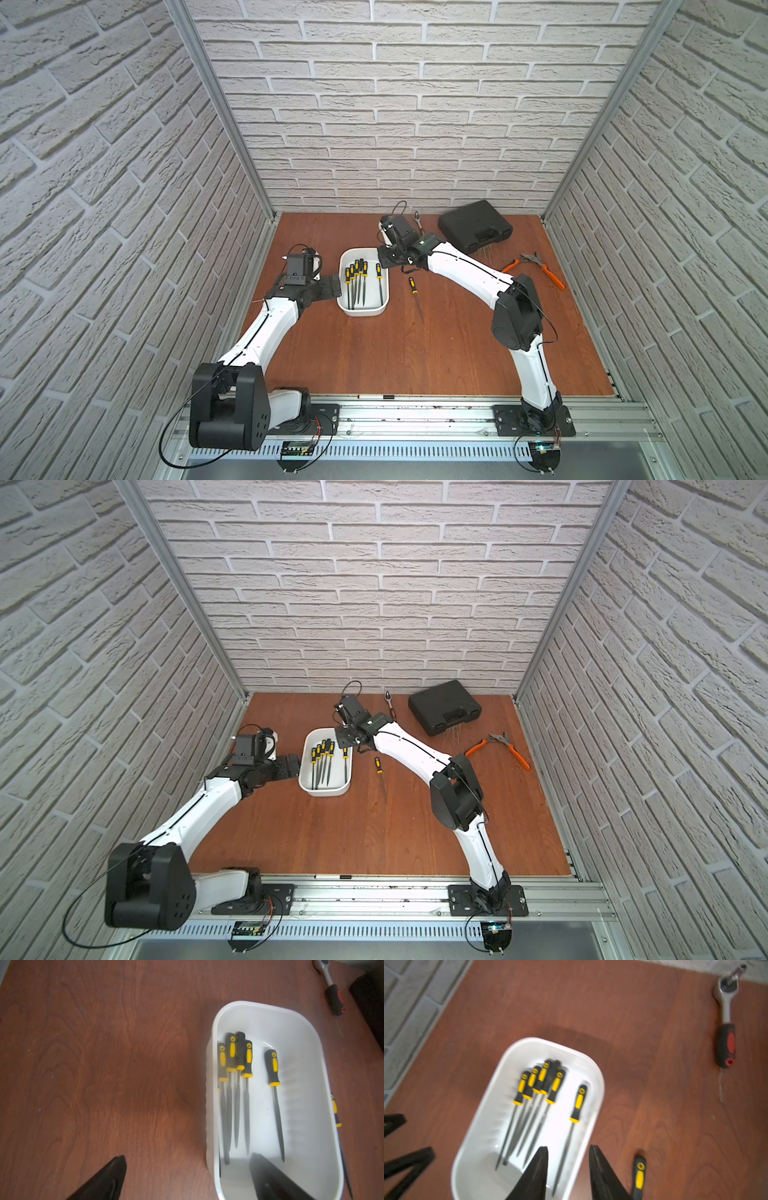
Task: Take the file tool out of the storage box
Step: Pick up the file tool from the storage box.
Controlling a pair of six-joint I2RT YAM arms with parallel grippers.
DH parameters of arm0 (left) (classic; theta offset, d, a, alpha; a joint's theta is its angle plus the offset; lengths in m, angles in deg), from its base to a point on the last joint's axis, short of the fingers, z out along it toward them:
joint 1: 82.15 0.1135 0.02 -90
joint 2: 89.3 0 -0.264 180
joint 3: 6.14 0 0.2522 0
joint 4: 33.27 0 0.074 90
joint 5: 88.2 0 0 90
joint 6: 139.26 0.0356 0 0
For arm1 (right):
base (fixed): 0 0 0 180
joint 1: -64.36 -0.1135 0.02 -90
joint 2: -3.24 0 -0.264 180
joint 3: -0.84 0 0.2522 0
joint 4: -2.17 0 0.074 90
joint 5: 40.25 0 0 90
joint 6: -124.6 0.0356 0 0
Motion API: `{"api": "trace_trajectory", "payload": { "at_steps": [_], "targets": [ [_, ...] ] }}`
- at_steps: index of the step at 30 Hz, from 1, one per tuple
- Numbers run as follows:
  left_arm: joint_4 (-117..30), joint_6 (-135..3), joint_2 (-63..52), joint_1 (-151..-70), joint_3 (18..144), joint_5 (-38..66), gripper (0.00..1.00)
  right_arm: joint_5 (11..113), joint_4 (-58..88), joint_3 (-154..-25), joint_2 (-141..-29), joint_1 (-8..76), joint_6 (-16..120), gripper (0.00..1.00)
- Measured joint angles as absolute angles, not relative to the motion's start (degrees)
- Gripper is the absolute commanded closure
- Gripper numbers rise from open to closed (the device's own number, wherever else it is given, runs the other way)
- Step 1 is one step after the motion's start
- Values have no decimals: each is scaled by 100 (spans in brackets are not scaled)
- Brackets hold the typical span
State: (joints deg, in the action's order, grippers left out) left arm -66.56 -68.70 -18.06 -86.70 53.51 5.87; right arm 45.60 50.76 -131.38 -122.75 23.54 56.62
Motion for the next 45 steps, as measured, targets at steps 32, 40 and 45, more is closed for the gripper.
{"api": "trace_trajectory", "payload": {
  "at_steps": [32, 40, 45],
  "targets": [
    [-6678, -6852, -2046, -8627, 5281, 566, 2, 4809, 5902, -15737, -14931, 2221, 5769, 62],
    [-6674, -6855, -2049, -8627, 5237, 568, 2, 4807, 5991, -15737, -15031, 2221, 5679, 63],
    [-6674, -6855, -2049, -8627, 5237, 568, 2, 4805, 5998, -15737, -15031, 2221, 5662, 63]
  ]
}}
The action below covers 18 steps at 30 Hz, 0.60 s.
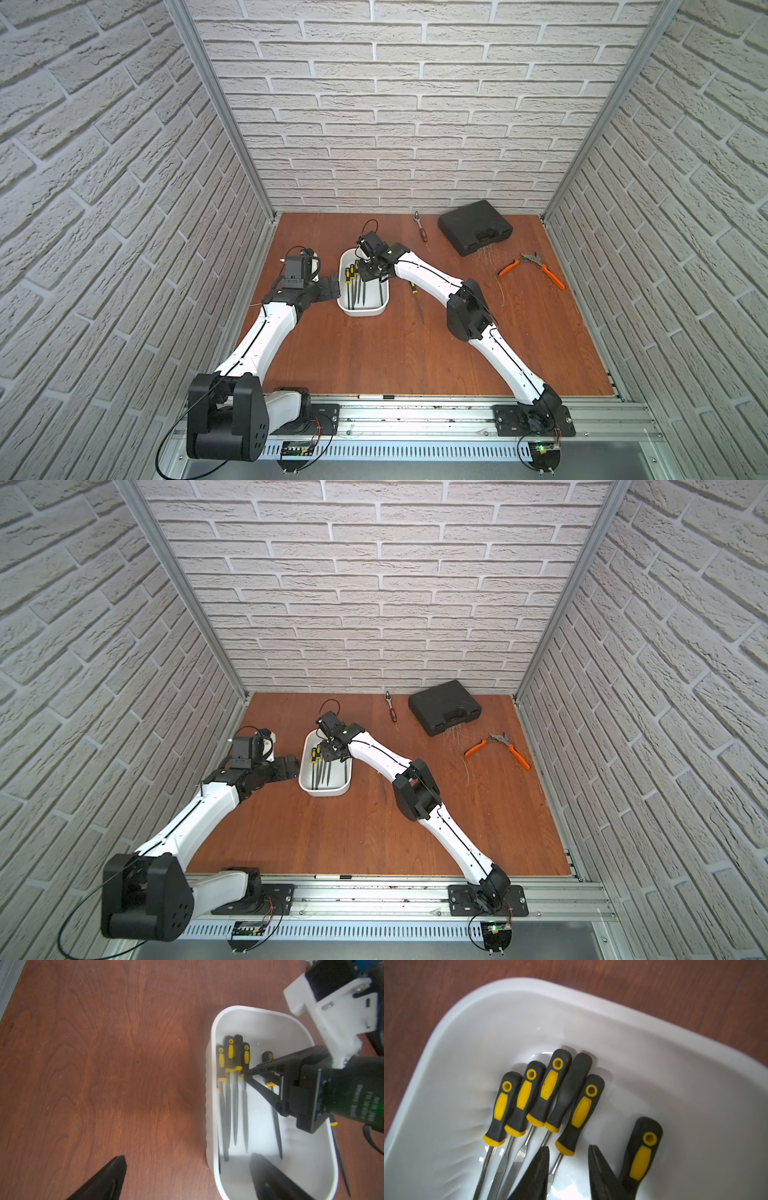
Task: Take the file tool out of the storage box
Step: Pick up the file tool from the storage box.
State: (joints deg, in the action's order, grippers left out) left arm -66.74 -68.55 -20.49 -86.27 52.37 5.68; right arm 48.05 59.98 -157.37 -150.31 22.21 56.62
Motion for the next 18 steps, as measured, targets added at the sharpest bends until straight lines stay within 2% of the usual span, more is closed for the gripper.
{"api": "trace_trajectory", "payload": {
  "at_steps": [18],
  "targets": [
    [-6676, -6852, -2103, -8627, 5222, 546, 1, 4613, 6031, -15866, -15208, 2214, 5533, 68]
  ]
}}
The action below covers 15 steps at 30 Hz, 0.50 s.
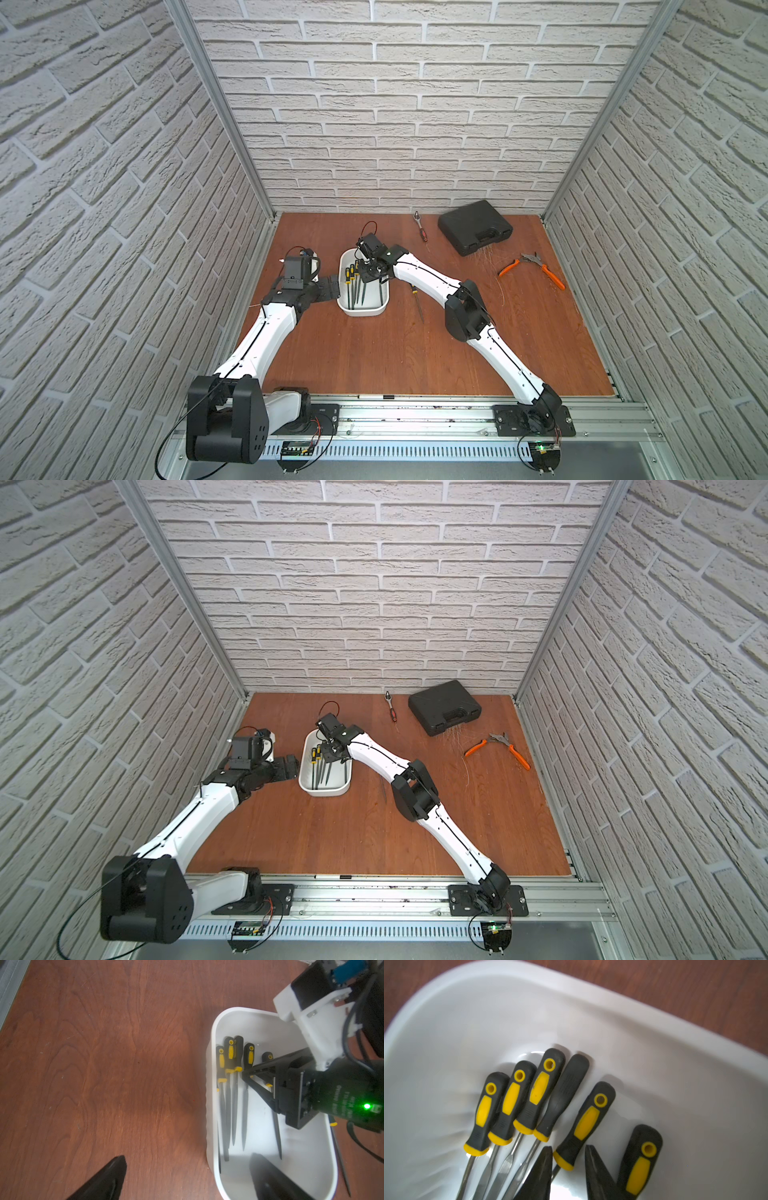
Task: Take the file tool out of the storage box
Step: Pick up the file tool from the storage box.
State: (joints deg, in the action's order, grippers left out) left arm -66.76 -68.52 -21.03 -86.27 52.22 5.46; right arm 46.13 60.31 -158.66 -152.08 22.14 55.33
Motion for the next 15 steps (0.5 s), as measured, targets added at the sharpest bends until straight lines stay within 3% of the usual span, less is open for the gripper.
{"api": "trace_trajectory", "payload": {
  "at_steps": [15],
  "targets": [
    [-6685, -6839, -2112, -8627, 5222, 542, 1, 4296, 6284, -16176, -15385, 2158, 5537, 75]
  ]
}}
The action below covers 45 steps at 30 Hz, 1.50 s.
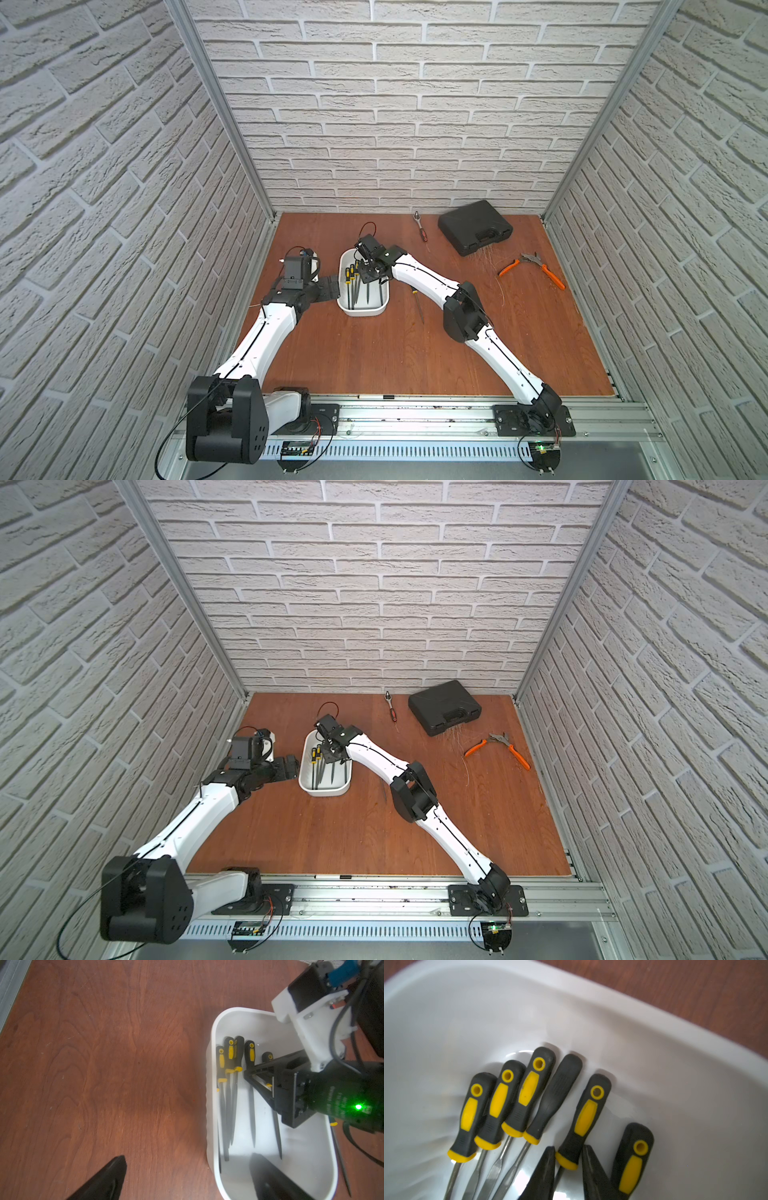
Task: Take the file tool out of the storage box
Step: Pick up the file tool from the storage box, then place the file tool at the center of the board.
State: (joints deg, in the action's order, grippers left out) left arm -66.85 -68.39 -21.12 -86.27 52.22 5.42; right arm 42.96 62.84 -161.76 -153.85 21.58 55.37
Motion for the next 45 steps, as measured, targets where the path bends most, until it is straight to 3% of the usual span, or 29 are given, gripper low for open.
{"api": "trace_trajectory", "payload": {
  "at_steps": [6, 19, 29, 39, 45],
  "targets": [
    [-6685, -6837, -2112, -8627, 5222, 520, 1, 4274, 6280, -16176, -15385, 2120, 5618, 92],
    [-6685, -6839, -2112, -8627, 5222, 504, 1, 4298, 6092, -15654, -15023, 2101, 5839, 95],
    [-6674, -6841, -2143, -8627, 5222, 487, 1, 4359, 5598, -14803, -13508, 2131, 5509, 98],
    [-6660, -6841, -2119, -8624, 5222, 489, 1, 4093, 4837, -11870, -11211, 2566, 5150, 98],
    [-6632, -6844, -2012, -8594, 5222, 546, 1, 3878, 4551, -10087, -10511, 3093, 5034, 98]
  ]
}}
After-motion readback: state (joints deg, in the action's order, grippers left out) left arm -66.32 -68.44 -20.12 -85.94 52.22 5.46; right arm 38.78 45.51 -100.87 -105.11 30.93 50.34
